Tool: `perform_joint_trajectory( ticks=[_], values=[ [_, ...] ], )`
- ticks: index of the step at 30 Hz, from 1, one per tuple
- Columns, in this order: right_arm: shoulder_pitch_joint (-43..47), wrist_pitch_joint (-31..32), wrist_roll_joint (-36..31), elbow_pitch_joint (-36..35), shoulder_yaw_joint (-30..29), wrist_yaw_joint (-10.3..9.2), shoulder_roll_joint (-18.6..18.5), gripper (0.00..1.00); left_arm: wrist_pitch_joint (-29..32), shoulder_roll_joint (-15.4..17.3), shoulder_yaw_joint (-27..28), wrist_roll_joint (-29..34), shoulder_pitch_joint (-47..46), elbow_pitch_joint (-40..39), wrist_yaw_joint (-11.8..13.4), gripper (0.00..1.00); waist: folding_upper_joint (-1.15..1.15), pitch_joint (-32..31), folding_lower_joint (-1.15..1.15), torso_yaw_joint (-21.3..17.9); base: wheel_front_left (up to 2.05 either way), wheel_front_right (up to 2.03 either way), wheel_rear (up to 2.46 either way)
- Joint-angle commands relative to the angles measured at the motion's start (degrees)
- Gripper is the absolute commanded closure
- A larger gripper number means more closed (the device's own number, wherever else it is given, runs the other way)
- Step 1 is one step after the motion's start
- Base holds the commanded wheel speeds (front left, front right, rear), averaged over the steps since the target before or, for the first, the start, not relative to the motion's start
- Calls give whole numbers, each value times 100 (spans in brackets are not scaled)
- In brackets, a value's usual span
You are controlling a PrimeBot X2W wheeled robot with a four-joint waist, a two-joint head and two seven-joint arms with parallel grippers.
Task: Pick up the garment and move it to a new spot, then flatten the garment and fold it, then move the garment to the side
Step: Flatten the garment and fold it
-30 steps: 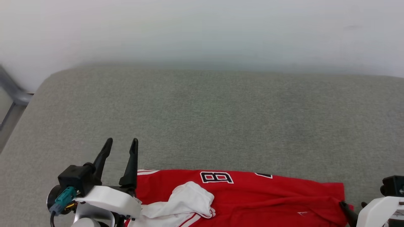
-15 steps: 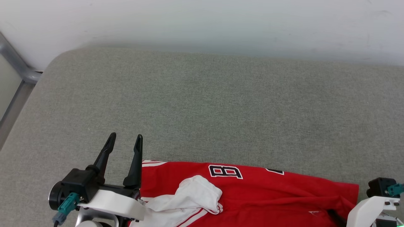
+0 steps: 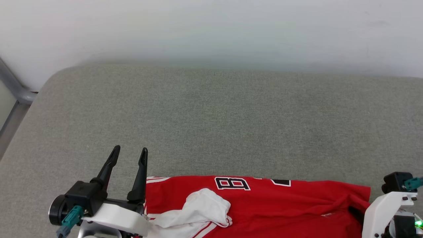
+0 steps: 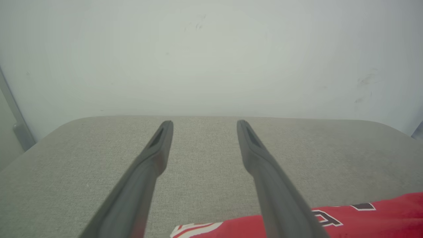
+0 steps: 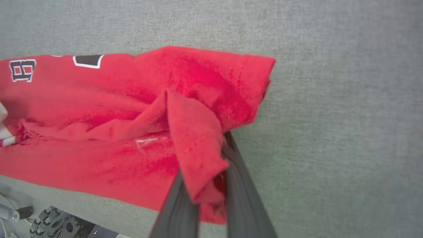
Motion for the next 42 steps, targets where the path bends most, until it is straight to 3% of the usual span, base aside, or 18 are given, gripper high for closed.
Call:
perform_joint_trajectory(
  ticks=[1, 14, 21, 30, 35, 42],
  values=[
    [-22, 48, -11, -36, -60, -5, -57, 100, -2, 28, 5, 32, 99, -6, 46, 0, 0, -86, 0, -67, 0, 0, 0],
    [312, 686, -371, -404, -1634, -5, -62, 100, 103, 30, -139, 14, 234, -38, 68, 0, 0, -270, 0, -313, 0, 0, 0],
    [158, 1315, 491, -808, -1825, -4, 549, 100, 73, 8, -155, -11, 263, 41, 59, 0, 0, -328, 0, -396, 0, 0, 0],
    [34, 2029, 2208, -1290, -1112, -4, 960, 100, 137, -7, -232, -30, 71, 96, -12, 0, 0, -279, 0, -298, 0, 0, 0],
    [-50, 1633, 3099, -933, -339, -4, 961, 100, 181, -39, -311, -8, -111, 138, -96, 0, 0, -183, 0, -85, 0, 0, 0],
    [-357, 729, 3480, -259, 1015, -4, 959, 100, 166, -33, -347, 10, -310, 235, -198, 0, 0, 13, 0, 171, 0, 0, 0]
  ],
)
